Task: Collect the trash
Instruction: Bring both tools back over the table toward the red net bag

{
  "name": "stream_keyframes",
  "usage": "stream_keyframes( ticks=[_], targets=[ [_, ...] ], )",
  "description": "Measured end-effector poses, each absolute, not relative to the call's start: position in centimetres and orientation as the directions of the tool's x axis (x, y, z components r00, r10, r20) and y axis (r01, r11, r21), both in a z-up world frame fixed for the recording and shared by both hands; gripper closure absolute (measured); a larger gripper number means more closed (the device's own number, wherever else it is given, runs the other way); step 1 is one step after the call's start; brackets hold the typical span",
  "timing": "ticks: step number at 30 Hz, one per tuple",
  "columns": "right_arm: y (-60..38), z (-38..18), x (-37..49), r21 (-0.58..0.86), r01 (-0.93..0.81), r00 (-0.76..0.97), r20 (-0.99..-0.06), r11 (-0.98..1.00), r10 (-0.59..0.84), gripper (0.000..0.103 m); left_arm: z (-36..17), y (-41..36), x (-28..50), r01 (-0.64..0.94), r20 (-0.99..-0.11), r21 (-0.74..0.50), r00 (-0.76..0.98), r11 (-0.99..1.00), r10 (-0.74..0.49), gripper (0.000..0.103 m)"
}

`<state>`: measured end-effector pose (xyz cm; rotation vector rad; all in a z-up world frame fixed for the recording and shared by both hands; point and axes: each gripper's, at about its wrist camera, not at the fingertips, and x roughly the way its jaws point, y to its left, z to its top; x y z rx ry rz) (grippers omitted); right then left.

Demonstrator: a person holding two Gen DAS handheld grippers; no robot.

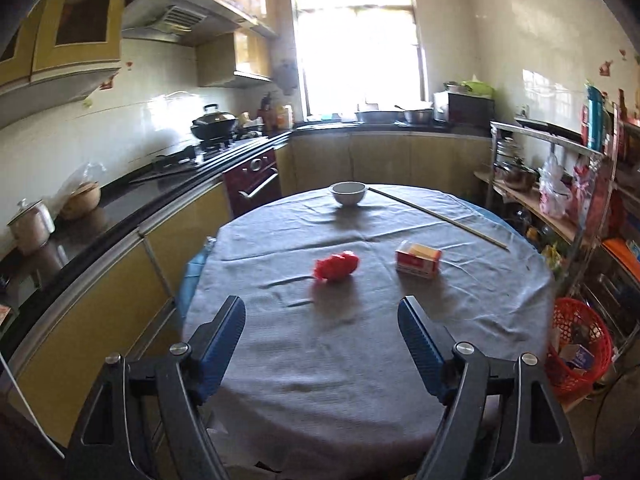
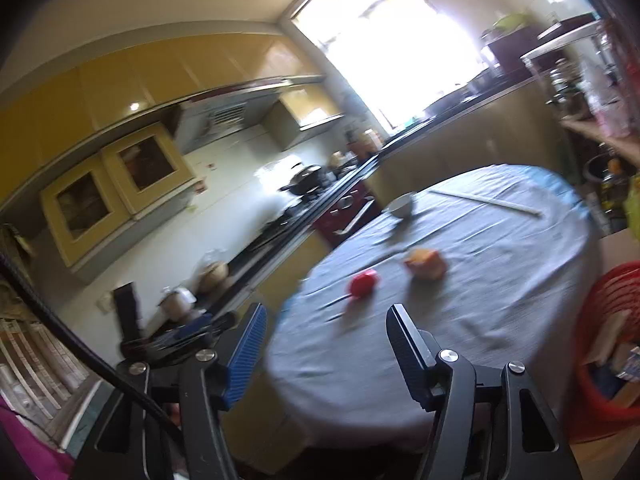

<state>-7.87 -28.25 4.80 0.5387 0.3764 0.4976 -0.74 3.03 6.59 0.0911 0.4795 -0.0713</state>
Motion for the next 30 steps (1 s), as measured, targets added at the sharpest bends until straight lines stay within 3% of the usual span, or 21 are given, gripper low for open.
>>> stream_keyframes(
  ticks=[4,5,7,10,12,20,30],
  targets=[
    [-24.9,6.3,-10.7,0.433,-0.395,0.828,-0.214,0.81,0.518,0.036,6.4,5.5,-1.2,0.044,-0.465,0.035,0.885,0.998,-0.023,0.024],
    [-24.6,6.7,-11.6,0.4,-0.396,0.844,-0.197,0.827,0.499,0.032,6.3,6.1,-1.3,0.032,-0.465,0.024,0.885,0.999,-0.017,0.024],
    [-24.7,7.3,-13.8,0.368,-0.389,0.88,-0.123,0.845,0.459,0.015,6.3,6.9,-1.6,0.015,-0.464,0.004,0.886,1.0,-0.012,0.022],
    [-25.2,7.9,-15.6,0.348,-0.383,0.9,-0.07,0.856,0.431,0.011,6.2,7.6,-1.7,0.014,-0.467,-0.033,0.884,0.999,-0.028,0.022],
    [-24.8,7.7,-15.7,0.345,-0.376,0.897,-0.097,0.86,0.432,0.007,6.3,7.2,-1.7,0.022,-0.465,-0.026,0.885,0.999,-0.031,0.022],
    [-22.5,6.4,-13.3,0.332,-0.424,0.835,-0.218,0.843,0.505,0.007,5.2,6.9,-1.3,0.033,-0.487,-0.01,0.873,0.999,-0.034,0.021],
    [-24.4,2.9,-10.1,0.484,-0.368,0.776,-0.31,0.794,0.548,0.007,2.1,7.5,1.0,-0.003,-0.578,-0.006,0.816,1.0,-0.001,0.021]
  ],
)
